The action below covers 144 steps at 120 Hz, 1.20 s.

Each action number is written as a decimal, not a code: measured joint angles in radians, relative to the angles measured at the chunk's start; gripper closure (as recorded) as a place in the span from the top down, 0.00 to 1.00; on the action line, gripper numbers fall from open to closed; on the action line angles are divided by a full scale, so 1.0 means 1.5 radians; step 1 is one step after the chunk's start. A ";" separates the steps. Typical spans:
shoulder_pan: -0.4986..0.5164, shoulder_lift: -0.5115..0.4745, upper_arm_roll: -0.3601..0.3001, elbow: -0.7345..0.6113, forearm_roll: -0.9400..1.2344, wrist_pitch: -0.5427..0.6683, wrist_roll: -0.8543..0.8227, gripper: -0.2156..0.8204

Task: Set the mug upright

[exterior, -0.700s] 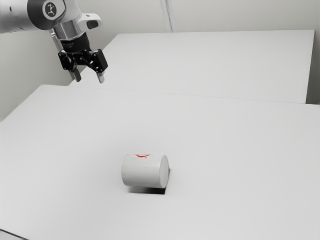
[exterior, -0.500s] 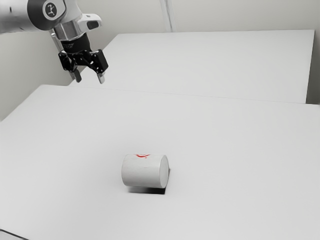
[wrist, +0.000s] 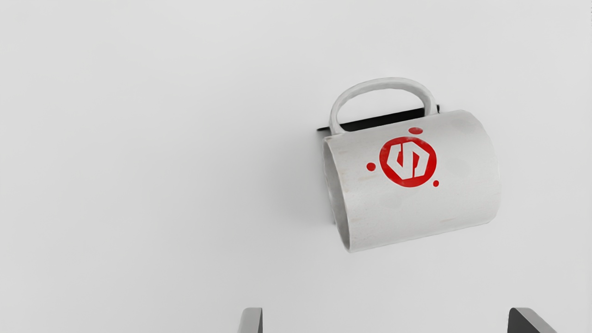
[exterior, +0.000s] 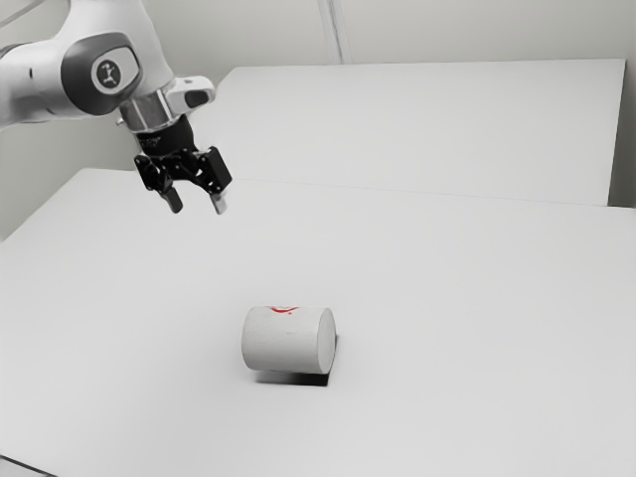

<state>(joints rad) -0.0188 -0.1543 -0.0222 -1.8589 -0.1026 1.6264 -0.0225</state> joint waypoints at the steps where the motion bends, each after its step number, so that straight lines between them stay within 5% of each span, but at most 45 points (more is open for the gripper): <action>1: 0.000 -0.002 0.000 -0.004 -0.002 0.003 0.001 0.76; 48: 0.002 -0.049 0.038 -0.177 -0.097 0.132 0.053 0.76; 144: 0.002 -0.020 0.059 -0.398 -0.386 0.356 0.239 0.76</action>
<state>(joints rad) -0.0154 -0.1840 0.0659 -2.4556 -0.6812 2.1609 0.3366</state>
